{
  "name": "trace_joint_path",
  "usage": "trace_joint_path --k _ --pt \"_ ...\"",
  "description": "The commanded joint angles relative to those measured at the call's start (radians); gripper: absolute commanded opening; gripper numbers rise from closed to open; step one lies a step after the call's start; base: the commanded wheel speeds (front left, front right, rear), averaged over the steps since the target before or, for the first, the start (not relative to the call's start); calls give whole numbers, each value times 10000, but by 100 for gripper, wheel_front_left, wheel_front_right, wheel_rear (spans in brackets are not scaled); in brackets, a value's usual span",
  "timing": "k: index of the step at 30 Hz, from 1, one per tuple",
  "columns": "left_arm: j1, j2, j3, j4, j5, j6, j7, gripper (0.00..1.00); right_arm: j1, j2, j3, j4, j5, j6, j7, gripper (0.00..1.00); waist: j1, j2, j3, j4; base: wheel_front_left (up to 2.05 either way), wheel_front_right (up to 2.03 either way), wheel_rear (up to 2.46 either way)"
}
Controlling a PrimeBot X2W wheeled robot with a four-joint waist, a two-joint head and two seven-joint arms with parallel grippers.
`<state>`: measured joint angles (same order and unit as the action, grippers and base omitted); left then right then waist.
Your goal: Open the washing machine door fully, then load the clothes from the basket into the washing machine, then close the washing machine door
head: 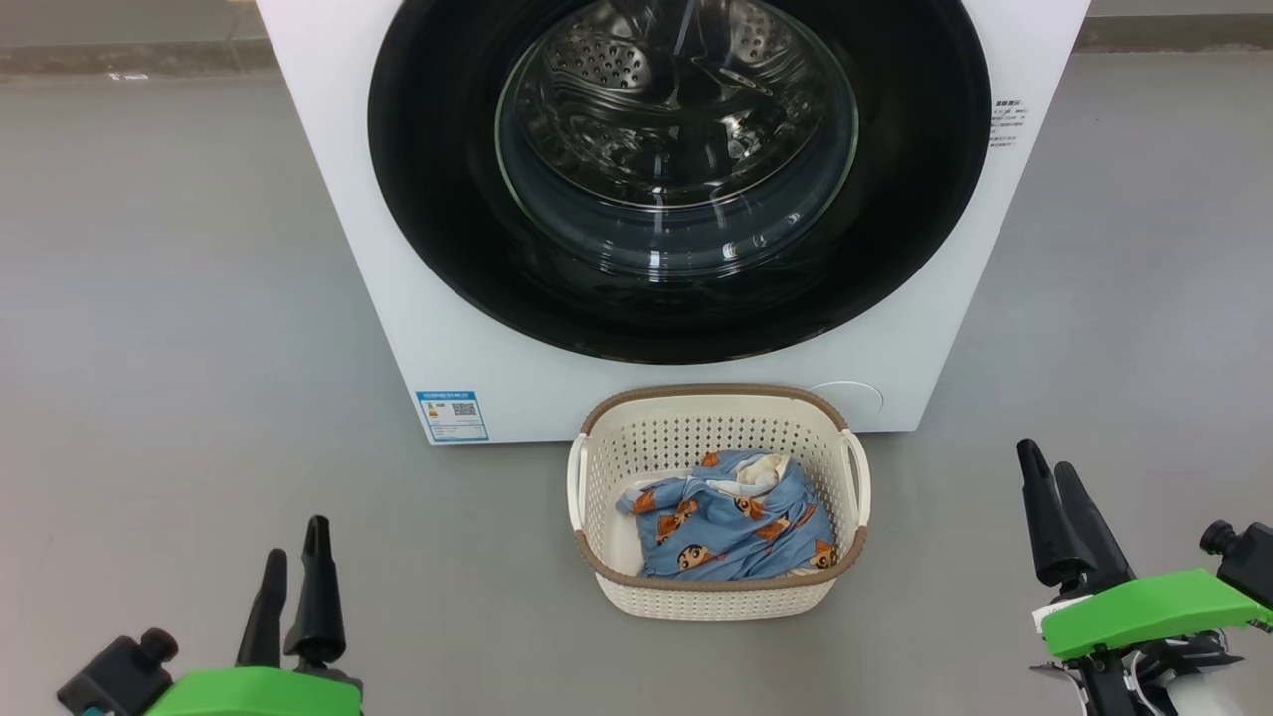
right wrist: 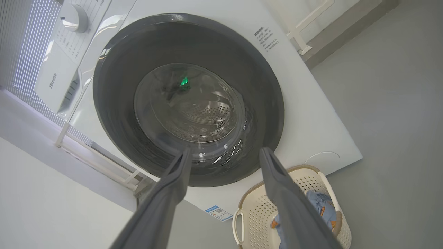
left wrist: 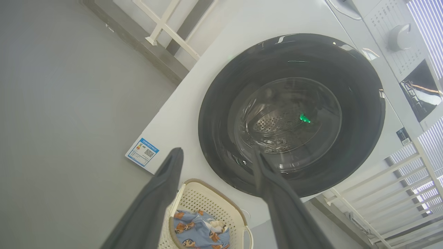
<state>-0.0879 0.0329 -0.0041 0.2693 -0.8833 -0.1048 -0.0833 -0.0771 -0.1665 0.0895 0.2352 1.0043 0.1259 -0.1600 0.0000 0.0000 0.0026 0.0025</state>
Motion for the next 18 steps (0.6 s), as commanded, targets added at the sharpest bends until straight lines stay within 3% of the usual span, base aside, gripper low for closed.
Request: trace_joint_path --k 1,18 --pt "-531 119 123 -172 405 -85 -152 100 -498 -212 26 -233 -414 34 -114 100 0 0 -5 5 0 0 0" --pt "-635 135 53 -28 2507 -65 -650 100 -633 -240 -198 171 -2617 38 -390 100 0 0 -70 65 0 0 0"
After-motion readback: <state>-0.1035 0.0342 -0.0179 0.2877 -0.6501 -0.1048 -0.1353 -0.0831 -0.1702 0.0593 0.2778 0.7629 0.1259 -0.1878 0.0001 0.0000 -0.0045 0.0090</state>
